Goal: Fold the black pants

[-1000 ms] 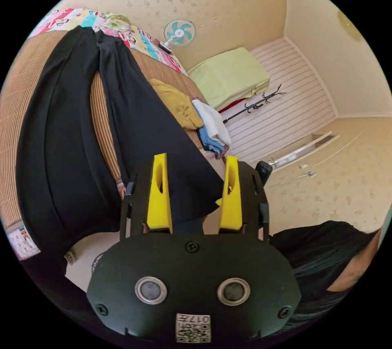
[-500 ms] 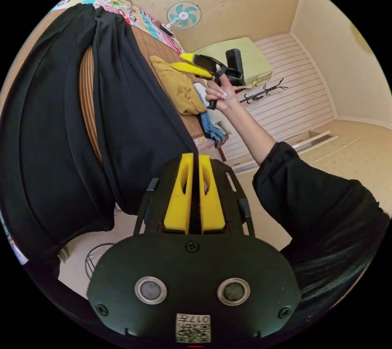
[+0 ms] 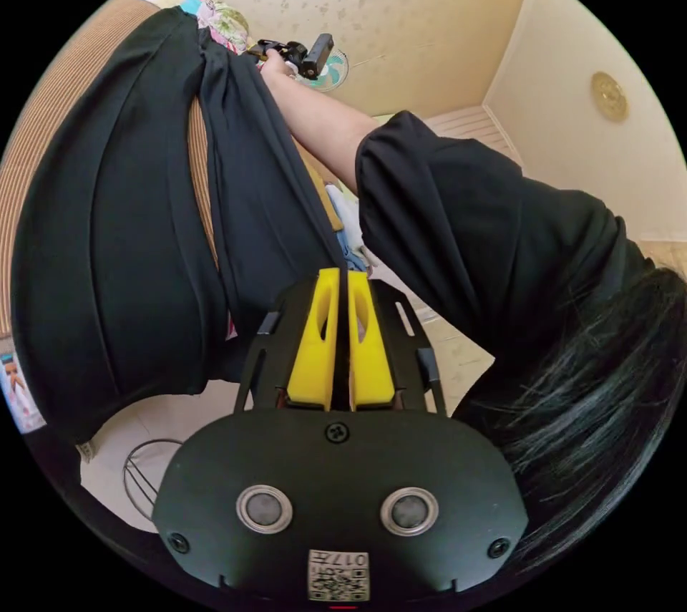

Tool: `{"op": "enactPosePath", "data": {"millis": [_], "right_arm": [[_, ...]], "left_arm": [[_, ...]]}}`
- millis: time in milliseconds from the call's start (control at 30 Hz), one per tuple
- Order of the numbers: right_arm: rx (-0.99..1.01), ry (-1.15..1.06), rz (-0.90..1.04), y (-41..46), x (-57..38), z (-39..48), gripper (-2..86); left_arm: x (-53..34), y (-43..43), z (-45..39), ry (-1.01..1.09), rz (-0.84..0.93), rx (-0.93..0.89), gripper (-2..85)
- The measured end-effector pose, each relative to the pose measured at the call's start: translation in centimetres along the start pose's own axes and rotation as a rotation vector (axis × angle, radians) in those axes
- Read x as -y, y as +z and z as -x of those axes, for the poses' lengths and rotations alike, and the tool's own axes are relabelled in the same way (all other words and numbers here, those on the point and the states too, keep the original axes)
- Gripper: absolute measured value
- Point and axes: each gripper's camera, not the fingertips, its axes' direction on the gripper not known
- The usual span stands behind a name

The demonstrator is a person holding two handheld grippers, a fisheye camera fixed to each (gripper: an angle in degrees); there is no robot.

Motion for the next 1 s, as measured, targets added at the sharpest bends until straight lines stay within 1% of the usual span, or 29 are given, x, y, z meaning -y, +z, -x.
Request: {"op": "enactPosePath", "data": {"millis": [67, 100, 133, 200, 233, 267, 300, 400, 467, 500, 567, 633, 767, 867, 933, 1000], "right_arm": [[0.047, -0.168, -0.036, 0.0, 0.8, 8.8, 2.1], [0.076, -0.193, -0.043, 0.2, 0.9, 10.6, 2.1], [0.149, -0.218, -0.04, 1.0, 0.9, 13.7, 2.4], [0.269, -0.186, 0.033, 3.8, 0.7, 16.7, 3.0], [0.338, -0.133, 0.12, 6.4, 0.1, 17.8, 3.5], [0.373, -0.074, 0.202, 8.6, -1.0, 18.4, 4.1], [0.381, -0.055, 0.228, 9.3, -1.7, 18.6, 4.3], [0.423, -0.086, 0.246, 8.3, -6.0, 19.4, 5.3], [0.469, -0.163, 0.301, 4.9, -10.7, 18.9, 6.6], [0.467, -0.186, 0.31, 3.7, -12.0, 18.6, 6.9], [0.389, -0.263, 0.297, -2.2, -18.2, 16.4, 7.7], [0.323, -0.28, 0.282, -6.3, -23.2, 14.3, 8.6], [0.332, -0.175, 0.319, -11.8, -33.9, 10.4, 9.7], [0.297, -0.133, 0.326, -13.4, -39.5, 9.9, 8.2], [0.34, -0.119, 0.271, -14.7, -41.5, 10.0, 4.6], [0.324, -0.061, 0.242, -16.1, -42.4, 9.6, 2.9]], "left_arm": [[-1.1, -2.7, 0.5, -0.022, -0.028, 0.009, 0.1], [-2.0, -4.6, 0.9, -0.046, -0.06, 0.022, 0.2], [-2.6, -5.6, 1.1, -0.062, -0.08, 0.031, 0.3], [-5.0, -9.5, 2.3, -0.135, -0.162, 0.095, 0.7], [-5.5, -10.4, 2.7, -0.157, -0.177, 0.122, 0.8], [-6.6, -11.8, 3.7, -0.211, -0.185, 0.188, 1.1], [-7.6, -12.8, 5.0, -0.284, -0.172, 0.251, 1.5], [-9.6, -15.1, 7.6, -0.369, -0.175, 0.303, 2.3], [-10.1, -15.9, 8.1, -0.343, -0.178, 0.32, 1.3], [-9.9, -16.1, 8.2, -0.33, -0.175, 0.339, 2.1], [-9.1, -16.0, 8.0, -0.279, -0.178, 0.356, 3.7], [-7.8, -15.0, 7.8, -0.229, -0.147, 0.37, 5.4], [-4.5, -11.0, 7.5, -0.154, -0.032, 0.485, 6.7], [-3.5, -8.2, 7.4, -0.12, 0.014, 0.599, 4.5], [-3.5, -7.2, 7.2, -0.101, 0.015, 0.624, 2.8], [-3.7, -6.8, 6.8, -0.092, 0.039, 0.607, 1.0]]}}
